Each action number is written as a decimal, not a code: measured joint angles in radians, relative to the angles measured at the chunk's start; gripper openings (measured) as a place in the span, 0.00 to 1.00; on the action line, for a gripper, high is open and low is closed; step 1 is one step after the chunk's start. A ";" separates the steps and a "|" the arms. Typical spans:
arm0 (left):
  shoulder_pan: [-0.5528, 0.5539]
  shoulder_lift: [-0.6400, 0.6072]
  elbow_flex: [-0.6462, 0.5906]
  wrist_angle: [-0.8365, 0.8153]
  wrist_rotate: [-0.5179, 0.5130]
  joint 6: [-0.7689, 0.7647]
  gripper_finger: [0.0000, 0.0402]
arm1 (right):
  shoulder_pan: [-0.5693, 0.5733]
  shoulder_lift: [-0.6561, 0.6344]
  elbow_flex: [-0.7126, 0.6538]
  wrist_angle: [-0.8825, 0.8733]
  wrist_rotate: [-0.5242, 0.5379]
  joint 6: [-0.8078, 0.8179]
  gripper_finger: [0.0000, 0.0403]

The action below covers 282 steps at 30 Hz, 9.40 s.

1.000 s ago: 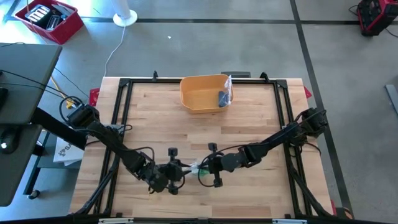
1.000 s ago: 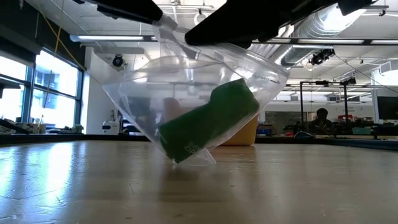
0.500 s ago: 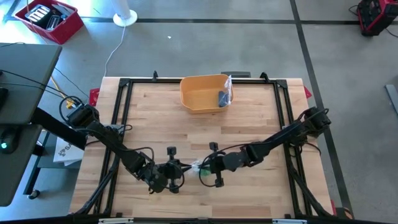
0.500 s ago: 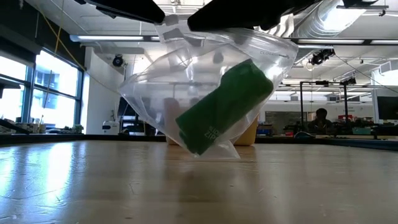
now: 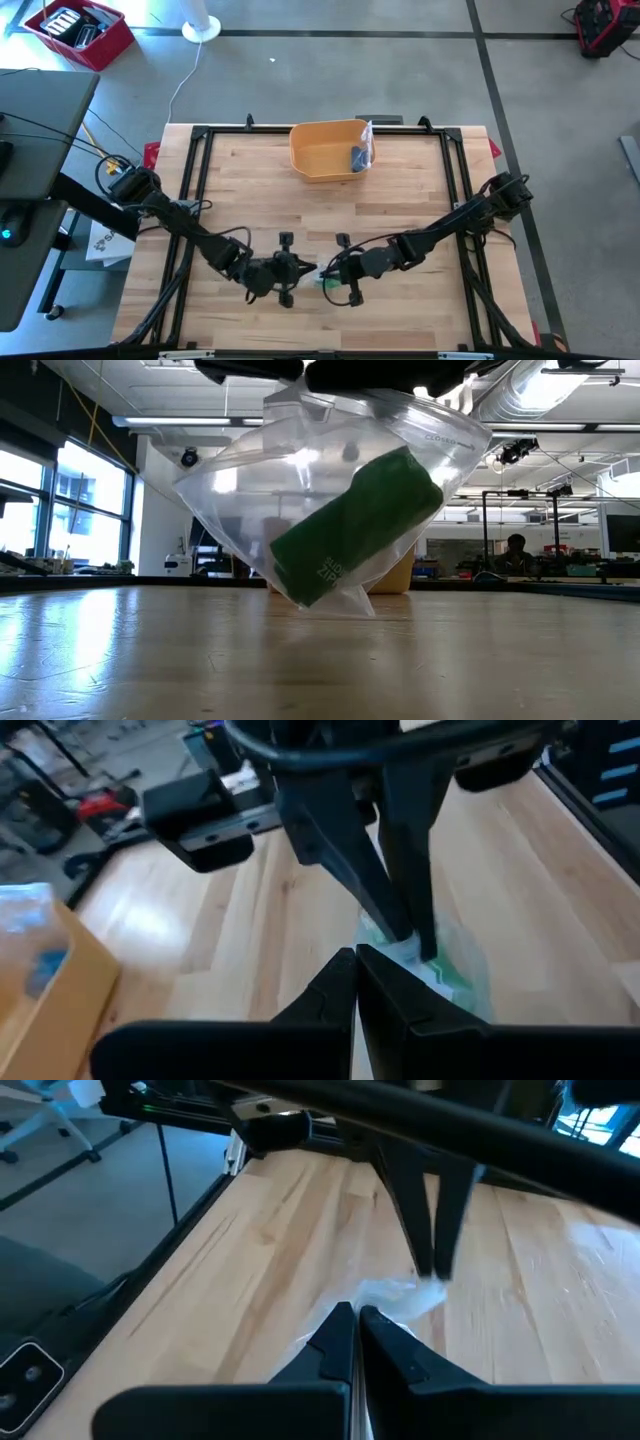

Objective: Roll bandage
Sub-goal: Close the transparent zip bag containing the rolled green bandage, then put the transparent zip bag containing the rolled green bandage into the yellow bin

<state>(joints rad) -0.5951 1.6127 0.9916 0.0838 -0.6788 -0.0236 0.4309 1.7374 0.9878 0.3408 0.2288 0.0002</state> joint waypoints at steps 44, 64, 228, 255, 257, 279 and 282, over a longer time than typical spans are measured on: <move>-0.022 -0.015 0.000 -0.082 0.012 -0.159 0.07 | 0.002 -0.018 0.000 -0.002 0.064 -0.008 0.00; 0.010 -0.021 0.063 -0.305 0.203 -0.552 0.05 | 0.033 0.015 0.000 0.025 0.051 -0.206 0.45; -0.163 0.014 0.063 -0.278 -0.246 -0.311 0.00 | 0.063 0.182 0.505 -0.793 0.315 0.091 0.06; -0.182 -0.018 0.063 -0.365 -0.214 -0.390 0.00 | 0.115 0.080 0.555 -1.150 0.230 0.251 0.34; -0.173 -0.018 0.063 -0.362 -0.213 -0.394 0.00 | 0.115 0.082 0.552 -1.081 0.229 0.215 0.40; -0.131 -0.083 0.064 -0.620 -0.165 -0.684 0.17 | -0.082 0.121 0.553 -1.049 0.200 0.298 0.01; -0.135 -0.095 0.064 -0.807 -0.165 -0.889 0.22 | -0.187 0.057 0.553 -1.137 0.257 0.318 0.01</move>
<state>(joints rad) -0.7303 1.5174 1.0554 -0.7231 -0.8442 -0.9122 0.2437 1.7944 1.5410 -0.7966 0.4857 0.3178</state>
